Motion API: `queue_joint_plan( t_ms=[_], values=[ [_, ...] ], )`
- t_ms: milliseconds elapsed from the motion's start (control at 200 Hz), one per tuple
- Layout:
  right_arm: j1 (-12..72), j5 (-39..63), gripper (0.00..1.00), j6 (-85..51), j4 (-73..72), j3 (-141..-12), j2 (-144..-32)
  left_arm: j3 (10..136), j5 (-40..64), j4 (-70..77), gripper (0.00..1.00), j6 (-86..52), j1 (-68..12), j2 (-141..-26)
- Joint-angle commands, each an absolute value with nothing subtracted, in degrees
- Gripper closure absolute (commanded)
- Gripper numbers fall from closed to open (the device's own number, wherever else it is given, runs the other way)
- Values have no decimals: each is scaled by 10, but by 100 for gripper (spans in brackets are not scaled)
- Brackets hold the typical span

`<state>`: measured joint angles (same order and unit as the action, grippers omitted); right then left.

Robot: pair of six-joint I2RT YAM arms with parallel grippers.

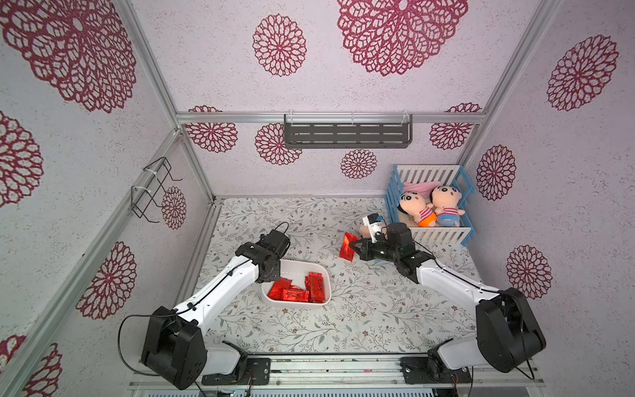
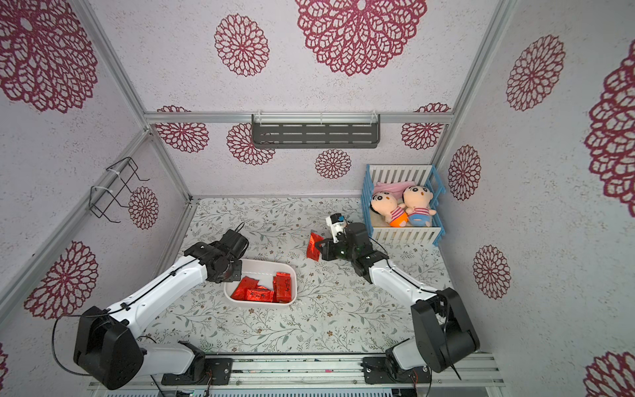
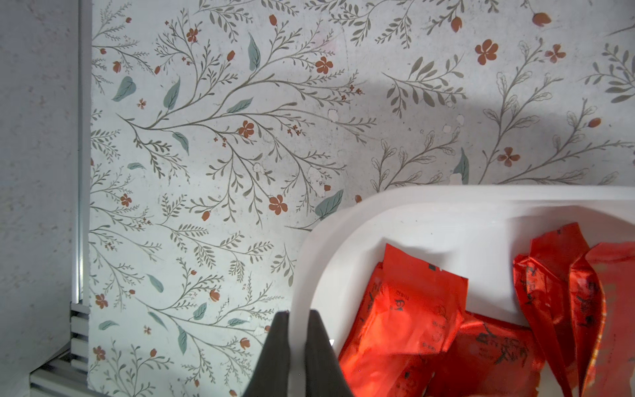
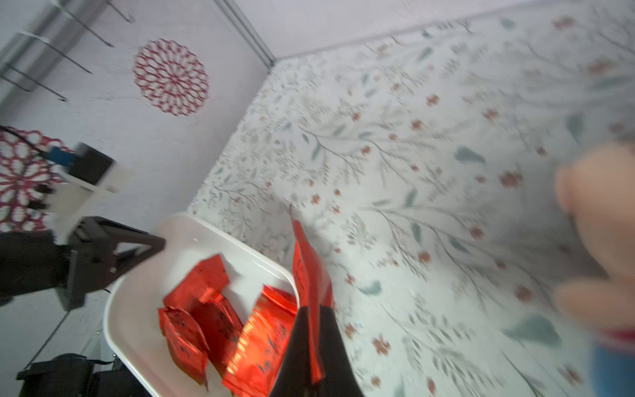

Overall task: Take the tea bags out of the storage box
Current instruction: Pick up the tea bag from the storage box, then place the tea bag at the center of the board.

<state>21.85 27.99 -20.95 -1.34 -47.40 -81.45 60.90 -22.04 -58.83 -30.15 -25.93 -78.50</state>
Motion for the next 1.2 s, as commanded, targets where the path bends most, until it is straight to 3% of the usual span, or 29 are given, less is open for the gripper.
queue_joint_plan(
  t_ms=[0,335,445,595,680,841,1191],
  values=[
    [222,322,100,-178,63,-432,-816,618,-257,-614,100,-283,-257,-788],
    [279,333,100,-180,17,-456,-961,614,-244,-601,100,-280,-257,-800],
    [277,293,100,-173,21,-468,-988,611,-243,-597,100,-277,-257,-790],
    [275,299,85,-156,37,-493,-1013,610,-242,-595,100,-275,-257,-786],
    [275,302,71,-155,40,-503,-1017,610,-242,-596,100,-275,-257,-789],
    [275,278,57,-159,54,-521,-1001,611,-240,-596,100,-277,-257,-789],
    [283,234,54,-217,39,-488,-904,610,-237,-596,100,-276,-257,-785]
  ],
)
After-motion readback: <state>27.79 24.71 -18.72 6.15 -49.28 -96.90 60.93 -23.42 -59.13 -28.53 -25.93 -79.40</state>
